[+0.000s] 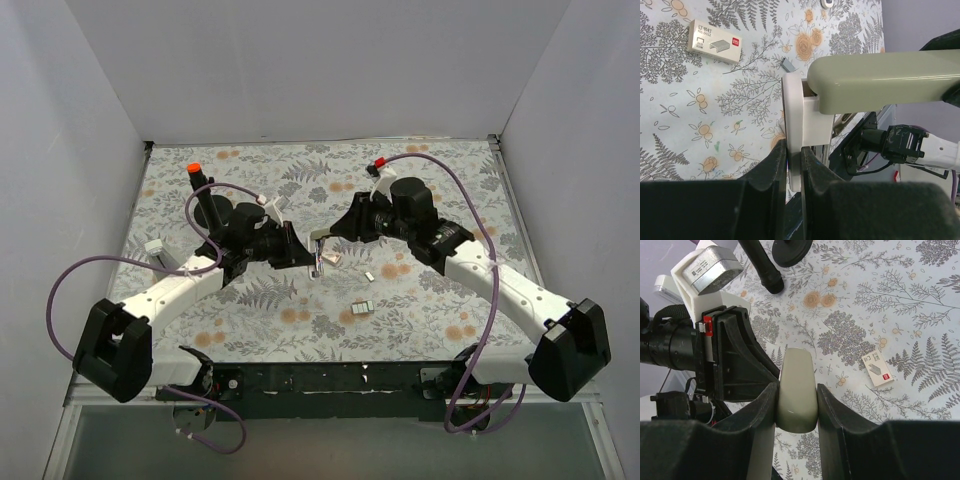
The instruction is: Unload the staples from the stapler
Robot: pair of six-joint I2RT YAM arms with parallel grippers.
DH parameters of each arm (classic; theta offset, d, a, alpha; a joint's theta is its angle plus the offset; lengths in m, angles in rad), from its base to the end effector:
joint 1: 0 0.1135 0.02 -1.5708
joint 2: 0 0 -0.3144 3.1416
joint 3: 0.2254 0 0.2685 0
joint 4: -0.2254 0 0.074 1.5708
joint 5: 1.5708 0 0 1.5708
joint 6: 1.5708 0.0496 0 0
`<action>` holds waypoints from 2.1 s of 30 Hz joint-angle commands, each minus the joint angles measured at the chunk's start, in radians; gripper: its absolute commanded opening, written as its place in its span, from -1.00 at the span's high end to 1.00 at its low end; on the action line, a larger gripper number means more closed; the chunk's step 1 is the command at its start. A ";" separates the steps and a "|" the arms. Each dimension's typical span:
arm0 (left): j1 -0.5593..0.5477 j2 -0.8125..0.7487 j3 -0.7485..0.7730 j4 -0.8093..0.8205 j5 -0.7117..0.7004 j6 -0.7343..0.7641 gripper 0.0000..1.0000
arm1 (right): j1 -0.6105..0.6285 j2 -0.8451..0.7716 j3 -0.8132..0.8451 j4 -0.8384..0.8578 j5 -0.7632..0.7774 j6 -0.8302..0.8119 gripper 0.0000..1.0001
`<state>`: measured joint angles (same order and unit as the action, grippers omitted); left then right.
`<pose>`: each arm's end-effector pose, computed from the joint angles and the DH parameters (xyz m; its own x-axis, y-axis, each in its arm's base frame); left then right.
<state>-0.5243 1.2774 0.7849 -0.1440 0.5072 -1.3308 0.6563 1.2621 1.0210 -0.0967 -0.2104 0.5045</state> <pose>0.2324 -0.1622 0.2738 -0.8758 -0.4743 0.0893 -0.3154 0.4224 -0.8498 0.2381 0.1965 0.3682 -0.5938 0.1394 -0.7925 -0.5321 0.6708 0.5166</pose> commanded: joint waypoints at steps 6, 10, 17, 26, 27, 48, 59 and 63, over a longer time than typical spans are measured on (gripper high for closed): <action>0.001 0.034 0.020 -0.111 0.241 0.048 1.00 | -0.044 0.052 -0.022 0.210 0.097 -0.193 0.31; 0.001 0.028 0.031 -0.097 0.306 0.028 1.00 | -0.043 0.065 -0.085 0.296 0.075 -0.236 0.19; 0.001 0.023 0.045 -0.114 0.352 0.042 1.00 | -0.043 0.080 -0.087 0.336 0.063 -0.270 0.07; 0.001 0.014 0.040 -0.121 0.338 0.042 1.00 | -0.041 0.106 -0.081 0.342 0.034 -0.253 0.01; 0.001 0.013 0.039 -0.120 0.312 0.033 1.00 | -0.043 0.103 -0.073 0.318 0.040 -0.245 0.01; 0.003 -0.050 0.048 -0.077 0.053 -0.200 1.00 | 0.012 -0.184 -0.025 0.003 0.279 0.065 -0.43; 0.003 -0.075 0.109 -0.290 -0.202 -0.097 1.00 | 0.151 -0.142 -0.033 -0.014 0.342 0.088 -0.41; 0.001 -0.090 0.137 -0.368 -0.271 -0.068 1.00 | 0.151 -0.187 -0.114 0.015 0.348 0.083 -0.41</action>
<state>-0.5209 1.2369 0.8635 -0.4015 0.3538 -1.4521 0.8055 1.1282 0.9749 -0.1181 0.1028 0.5777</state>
